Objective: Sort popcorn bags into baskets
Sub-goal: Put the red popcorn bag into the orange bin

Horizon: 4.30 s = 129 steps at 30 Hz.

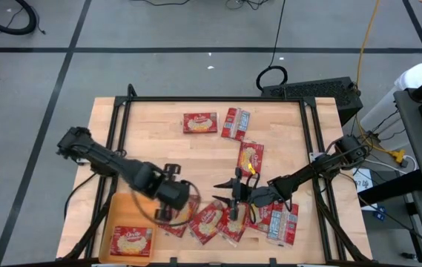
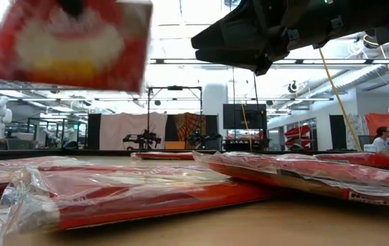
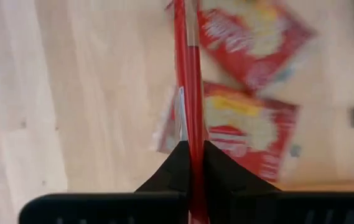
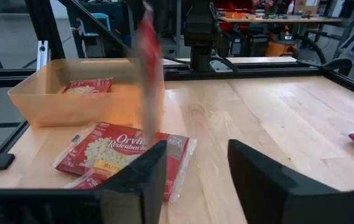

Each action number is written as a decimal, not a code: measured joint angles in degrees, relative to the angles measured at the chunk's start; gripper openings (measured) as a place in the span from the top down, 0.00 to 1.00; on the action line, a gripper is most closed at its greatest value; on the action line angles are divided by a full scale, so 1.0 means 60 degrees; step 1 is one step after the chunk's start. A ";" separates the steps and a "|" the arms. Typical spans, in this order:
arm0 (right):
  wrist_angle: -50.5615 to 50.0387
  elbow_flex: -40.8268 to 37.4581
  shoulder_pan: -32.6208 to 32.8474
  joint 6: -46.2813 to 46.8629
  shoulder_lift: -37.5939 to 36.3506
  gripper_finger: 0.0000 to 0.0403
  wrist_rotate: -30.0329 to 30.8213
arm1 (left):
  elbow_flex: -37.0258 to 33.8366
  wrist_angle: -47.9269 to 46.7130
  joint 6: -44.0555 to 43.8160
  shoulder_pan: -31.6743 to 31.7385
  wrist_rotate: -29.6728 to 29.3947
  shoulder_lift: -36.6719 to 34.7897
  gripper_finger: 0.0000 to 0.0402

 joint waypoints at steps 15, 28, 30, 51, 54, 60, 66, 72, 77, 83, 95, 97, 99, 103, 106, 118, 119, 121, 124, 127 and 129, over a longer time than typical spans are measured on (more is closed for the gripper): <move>-0.0002 0.0000 0.0004 0.0004 0.0000 0.57 -0.0058 | -0.0015 -0.2157 -0.3991 -0.3242 -0.0341 -0.2013 0.95; -0.0002 0.0000 0.0000 -0.0069 0.0000 0.57 -0.0058 | -0.1817 -0.1874 -0.5882 -0.4694 -0.0149 -0.2004 0.94; -0.0002 -0.0004 0.0000 -0.0069 0.0000 0.57 -0.0058 | -0.2254 -0.1740 -0.6017 -0.4713 0.0110 -0.2004 0.93; -0.0001 -0.0005 0.0000 0.0031 0.0000 0.57 -0.0048 | -0.5079 0.0716 -0.5282 -0.4690 0.0627 -0.2001 0.91; -0.0002 -0.0007 0.0000 0.0033 0.0000 0.57 -0.0047 | -0.5129 0.0707 -0.5151 -0.4690 0.0627 -0.2001 0.91; -0.0001 -0.0007 0.0000 0.0036 0.0000 0.57 -0.0047 | -0.5129 0.0691 -0.5364 -0.4647 0.0624 -0.2001 0.90; 0.0002 -0.0007 -0.0004 0.0036 0.0000 0.57 -0.0047 | -0.5129 -0.0135 -0.5933 -0.4635 0.0427 -0.2001 0.75; 0.0002 -0.0007 -0.0004 0.0036 0.0000 0.57 -0.0047 | -0.5129 -0.0738 -0.5947 -0.4635 -0.0099 -0.2001 0.53; 0.0002 -0.0007 -0.0004 0.0039 0.0000 0.57 -0.0046 | -0.5125 -0.1232 -0.6631 -0.4482 -0.0617 -0.2001 0.46; 0.0002 -0.0007 -0.0004 0.0244 0.0000 0.57 -0.0027 | -0.5122 -0.1251 -0.7539 -0.4225 -0.1186 -0.2001 0.53; -0.3267 -0.0007 -0.0004 0.1577 -0.1293 0.57 0.1090 | -0.4591 -0.0263 -0.8749 -0.4027 -0.4570 -0.1997 0.70; -0.4342 -0.0007 0.0046 0.2208 -0.1691 0.57 0.1225 | -0.4572 0.0356 -0.8380 -0.4027 -0.5418 -0.1993 0.70; -0.5463 -0.0007 0.0058 0.3054 -0.2081 0.57 0.1233 | -0.4572 0.1053 -0.7877 -0.4020 -0.6129 -0.1993 0.70; -0.7656 -0.0011 0.0187 0.4750 -0.2837 0.57 0.1108 | -0.4572 0.2508 -0.6776 -0.3822 -0.7105 -0.1995 0.70; -0.8970 -0.0010 0.0415 0.5704 -0.3222 0.57 0.0933 | -0.4572 0.3593 -0.5590 -0.3555 -0.7673 -0.1997 0.70; -1.2429 -0.0047 0.0348 0.9335 -0.3837 0.53 0.0203 | -0.4636 0.5934 -0.3069 -0.1769 -0.8026 -0.1971 0.70; -1.2492 -0.0121 0.0222 0.9751 -0.3836 0.53 0.0280 | -0.4708 0.6095 -0.2958 -0.1639 -0.8027 -0.1944 0.70; -1.2520 -0.0327 -0.0065 1.0149 -0.3829 0.51 0.0392 | -0.4931 0.6372 -0.2757 -0.1468 -0.7993 -0.1912 0.70; -1.2459 -0.0719 -0.0583 1.0440 -0.3832 0.47 0.0124 | -0.5300 0.7166 -0.2696 -0.1253 -0.7880 -0.1913 0.70; -1.1844 -0.1301 -0.0930 1.0662 -0.3829 0.42 -0.0139 | -0.5833 0.8166 -0.2683 -0.1143 -0.7821 -0.1913 0.70; -1.1191 -0.1721 -0.1099 1.0859 -0.3830 0.39 -0.0015 | -0.6089 0.8765 -0.2686 -0.1102 -0.7824 -0.1913 0.70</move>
